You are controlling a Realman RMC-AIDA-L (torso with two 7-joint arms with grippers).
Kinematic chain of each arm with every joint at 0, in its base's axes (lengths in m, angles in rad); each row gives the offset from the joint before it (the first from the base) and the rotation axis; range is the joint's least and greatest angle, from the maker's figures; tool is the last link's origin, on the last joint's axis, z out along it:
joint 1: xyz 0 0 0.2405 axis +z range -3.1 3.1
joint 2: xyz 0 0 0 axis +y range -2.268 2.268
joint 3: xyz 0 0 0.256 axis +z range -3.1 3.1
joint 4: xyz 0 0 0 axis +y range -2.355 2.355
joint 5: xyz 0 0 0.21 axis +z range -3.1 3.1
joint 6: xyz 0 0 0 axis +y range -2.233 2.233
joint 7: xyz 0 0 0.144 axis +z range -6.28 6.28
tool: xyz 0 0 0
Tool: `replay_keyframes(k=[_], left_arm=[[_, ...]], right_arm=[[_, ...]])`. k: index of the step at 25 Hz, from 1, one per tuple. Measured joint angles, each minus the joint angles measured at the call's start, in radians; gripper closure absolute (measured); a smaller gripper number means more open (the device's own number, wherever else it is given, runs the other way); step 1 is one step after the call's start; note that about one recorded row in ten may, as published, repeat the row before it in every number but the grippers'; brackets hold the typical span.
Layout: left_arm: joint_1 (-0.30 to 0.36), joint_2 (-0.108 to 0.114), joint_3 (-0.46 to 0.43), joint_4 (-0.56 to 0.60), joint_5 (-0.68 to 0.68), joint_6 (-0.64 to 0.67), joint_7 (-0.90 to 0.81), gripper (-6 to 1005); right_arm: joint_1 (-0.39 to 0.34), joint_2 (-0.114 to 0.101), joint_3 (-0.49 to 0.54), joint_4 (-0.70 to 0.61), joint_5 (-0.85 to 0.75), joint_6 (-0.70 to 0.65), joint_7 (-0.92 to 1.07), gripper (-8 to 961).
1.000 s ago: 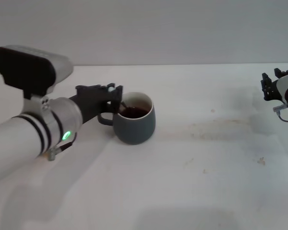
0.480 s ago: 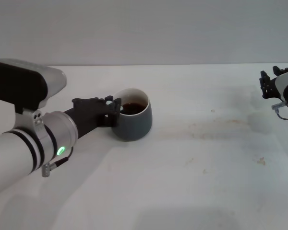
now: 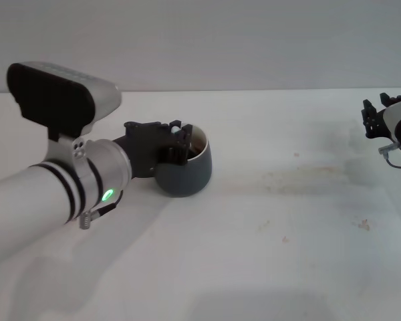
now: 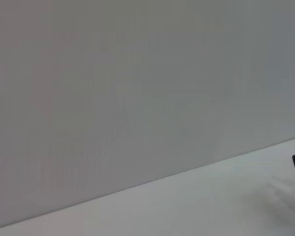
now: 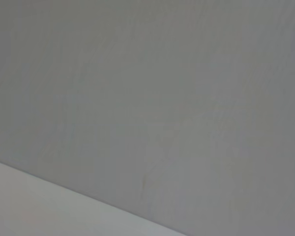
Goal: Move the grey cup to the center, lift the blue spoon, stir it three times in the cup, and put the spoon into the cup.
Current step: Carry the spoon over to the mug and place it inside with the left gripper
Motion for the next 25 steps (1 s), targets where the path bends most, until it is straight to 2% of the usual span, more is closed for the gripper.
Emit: replay_keyframes(k=[6,10,19,25], left_arm=[[-0.081,-0.002,0.005,0.132,-0.027,0.053,-0.003,803],[-0.089,-0.002,0.007,0.149,-0.027,0.059,-0.003,802],[-0.011,0.001,0.017,0.133,-0.029,0.175,0.003,800],[0.056,0.003,0.011,0.094,-0.027,0.264,0.004,582]], right_arm=[[-0.004,0.0,0.001,0.001,0.0,-0.001,0.0,661],[-0.005,0.0,0.002,0.001,0.0,-0.001,0.0,661],[-0.005,0.0,0.0,0.001,0.0,-0.001,0.0,661],[-0.01,0.0,0.007,0.001,0.0,-0.008,0.0,660]])
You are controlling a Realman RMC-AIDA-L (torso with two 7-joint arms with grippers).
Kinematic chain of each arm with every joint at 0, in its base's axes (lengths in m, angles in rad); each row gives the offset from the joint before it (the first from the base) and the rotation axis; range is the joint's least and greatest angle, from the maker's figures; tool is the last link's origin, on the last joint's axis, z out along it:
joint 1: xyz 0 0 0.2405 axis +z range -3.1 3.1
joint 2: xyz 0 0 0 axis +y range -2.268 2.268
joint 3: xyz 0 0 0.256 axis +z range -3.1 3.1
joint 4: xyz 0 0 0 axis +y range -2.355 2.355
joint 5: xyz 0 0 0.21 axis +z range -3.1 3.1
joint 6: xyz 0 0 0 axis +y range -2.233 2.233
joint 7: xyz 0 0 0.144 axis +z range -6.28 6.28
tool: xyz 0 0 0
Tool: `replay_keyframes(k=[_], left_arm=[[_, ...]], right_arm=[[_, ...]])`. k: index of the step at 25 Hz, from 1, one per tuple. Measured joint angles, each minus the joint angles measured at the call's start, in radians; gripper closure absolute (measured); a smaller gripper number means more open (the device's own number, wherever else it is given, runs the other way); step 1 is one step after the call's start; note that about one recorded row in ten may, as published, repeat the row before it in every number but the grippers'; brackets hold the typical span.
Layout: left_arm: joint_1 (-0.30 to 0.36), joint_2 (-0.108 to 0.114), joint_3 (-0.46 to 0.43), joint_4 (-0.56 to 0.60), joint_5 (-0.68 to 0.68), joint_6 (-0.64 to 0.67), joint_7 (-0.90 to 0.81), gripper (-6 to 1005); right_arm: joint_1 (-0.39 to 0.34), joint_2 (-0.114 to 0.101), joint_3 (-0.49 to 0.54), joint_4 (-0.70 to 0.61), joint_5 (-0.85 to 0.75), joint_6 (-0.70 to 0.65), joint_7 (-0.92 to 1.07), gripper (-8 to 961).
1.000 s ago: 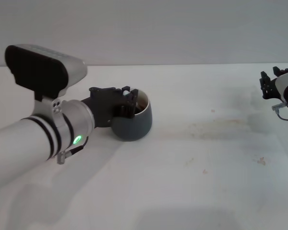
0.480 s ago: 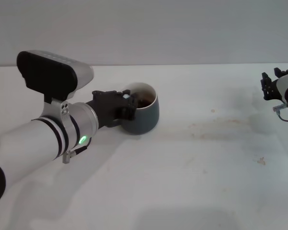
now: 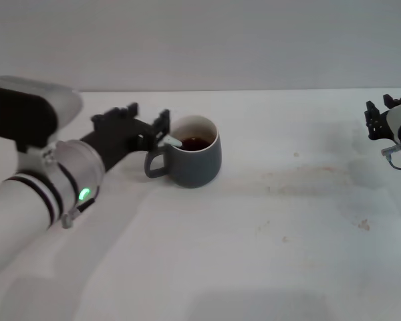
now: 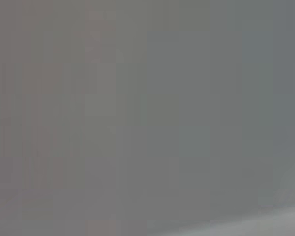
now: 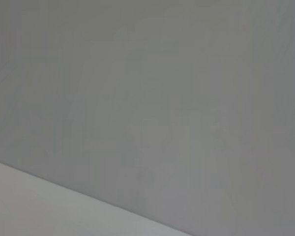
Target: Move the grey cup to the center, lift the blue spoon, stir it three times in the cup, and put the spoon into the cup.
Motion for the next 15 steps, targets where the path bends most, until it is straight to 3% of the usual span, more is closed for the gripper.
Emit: replay_keyframes(k=[4,7,11,12,15], left_arm=[[0.069,0.001,-0.021,-0.004,0.007,0.171,0.0,431],[0.11,0.001,-0.038,0.058,0.008,0.373,-0.005,336],[0.101,-0.002,-0.038,0.253,0.006,0.715,-0.028,257],[0.078,-0.004,-0.039,0.362,0.005,0.858,-0.063,257],[0.027,-0.006,-0.049,0.545,0.002,1.05,-0.151,257]], right_arm=[[-0.015,-0.006,0.046,0.004,0.0,-0.017,-0.005,660],[-0.069,-0.008,0.129,0.054,0.0,-0.047,-0.053,661],[-0.198,0.007,0.233,0.181,0.007,-0.147,-0.103,661],[-0.232,0.009,0.245,0.205,0.017,-0.189,-0.103,661],[-0.321,0.012,0.254,0.235,0.084,-0.347,-0.095,660]])
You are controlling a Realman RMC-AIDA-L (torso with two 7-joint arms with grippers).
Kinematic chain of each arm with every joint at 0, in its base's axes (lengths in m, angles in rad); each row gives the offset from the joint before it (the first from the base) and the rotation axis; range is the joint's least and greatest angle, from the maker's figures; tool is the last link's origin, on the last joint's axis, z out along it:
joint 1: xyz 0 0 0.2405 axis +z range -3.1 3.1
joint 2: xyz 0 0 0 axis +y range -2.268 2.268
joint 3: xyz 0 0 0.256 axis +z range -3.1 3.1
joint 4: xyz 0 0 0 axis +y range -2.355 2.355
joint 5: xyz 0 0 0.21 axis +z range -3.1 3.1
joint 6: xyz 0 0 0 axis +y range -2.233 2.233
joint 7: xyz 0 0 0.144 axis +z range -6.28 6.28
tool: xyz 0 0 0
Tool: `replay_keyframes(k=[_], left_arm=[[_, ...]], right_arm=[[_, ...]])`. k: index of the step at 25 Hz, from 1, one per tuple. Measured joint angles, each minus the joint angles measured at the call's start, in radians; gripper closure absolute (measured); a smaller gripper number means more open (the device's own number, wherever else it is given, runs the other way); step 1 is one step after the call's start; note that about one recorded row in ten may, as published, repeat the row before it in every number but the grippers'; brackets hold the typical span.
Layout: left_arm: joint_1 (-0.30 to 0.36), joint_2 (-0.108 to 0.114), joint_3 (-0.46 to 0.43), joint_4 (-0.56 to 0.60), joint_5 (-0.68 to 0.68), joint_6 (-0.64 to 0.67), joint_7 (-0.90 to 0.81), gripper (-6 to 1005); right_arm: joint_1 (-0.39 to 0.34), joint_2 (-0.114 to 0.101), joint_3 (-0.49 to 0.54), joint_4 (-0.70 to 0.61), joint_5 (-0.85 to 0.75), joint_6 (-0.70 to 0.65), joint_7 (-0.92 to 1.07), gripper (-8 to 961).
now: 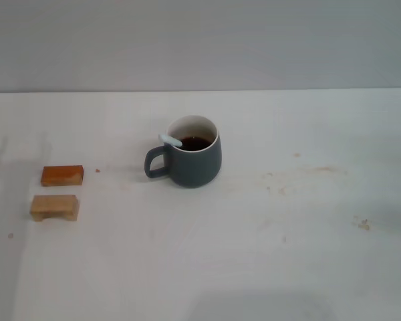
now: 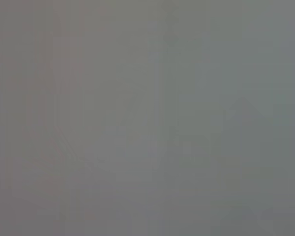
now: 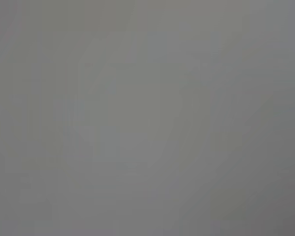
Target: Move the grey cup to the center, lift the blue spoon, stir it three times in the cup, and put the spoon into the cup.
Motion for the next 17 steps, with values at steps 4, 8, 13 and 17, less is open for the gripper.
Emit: replay_keyframes(k=[4,8,13,17], left_arm=[[-0.1,0.004,-0.063,0.279,0.006,0.136,-0.173,257],[-0.166,0.008,-0.12,0.434,0.013,0.186,-0.244,257],[-0.202,0.019,-0.146,0.508,0.013,0.2,-0.251,257],[-0.212,0.024,-0.177,0.534,0.011,0.192,-0.261,257]], right_arm=[[-0.054,0.002,-0.012,-0.052,0.086,-0.21,0.002,660],[-0.063,0.002,-0.015,-0.142,0.103,-0.366,0.066,660],[-0.054,-0.005,0.0,-0.226,0.103,-0.433,0.169,660],[-0.047,-0.007,0.019,-0.246,0.104,-0.434,0.174,660]])
